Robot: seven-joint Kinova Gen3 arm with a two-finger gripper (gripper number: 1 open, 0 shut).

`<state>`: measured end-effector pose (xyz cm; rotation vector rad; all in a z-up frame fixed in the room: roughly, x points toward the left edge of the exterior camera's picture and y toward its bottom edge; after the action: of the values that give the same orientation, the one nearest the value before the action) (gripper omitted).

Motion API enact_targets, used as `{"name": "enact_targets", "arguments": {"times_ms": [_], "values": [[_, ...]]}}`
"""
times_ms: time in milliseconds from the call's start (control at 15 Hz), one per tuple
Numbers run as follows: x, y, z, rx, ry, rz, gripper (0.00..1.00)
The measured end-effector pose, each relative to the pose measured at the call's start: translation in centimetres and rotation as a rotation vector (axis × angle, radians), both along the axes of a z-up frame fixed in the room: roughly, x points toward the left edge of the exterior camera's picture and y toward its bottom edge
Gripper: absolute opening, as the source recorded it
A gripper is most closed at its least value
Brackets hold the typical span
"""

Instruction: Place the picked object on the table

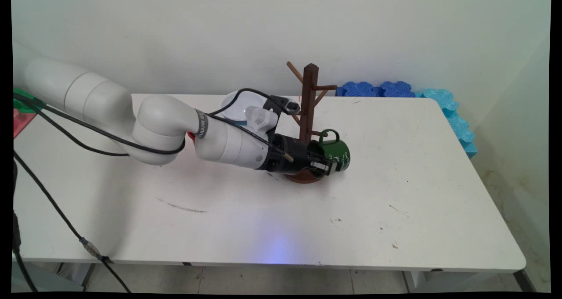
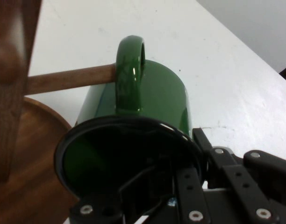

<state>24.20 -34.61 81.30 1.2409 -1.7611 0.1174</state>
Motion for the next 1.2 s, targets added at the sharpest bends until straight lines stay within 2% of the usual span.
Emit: {"name": "enact_targets", "arguments": {"times_ms": [533,1200], "values": [[-0.7,1.0,0.7,-0.022,-0.021,-0.069,0.0],[0.6,2.9,2.2,-0.083,-0.124,-0.208,0.0]]}}
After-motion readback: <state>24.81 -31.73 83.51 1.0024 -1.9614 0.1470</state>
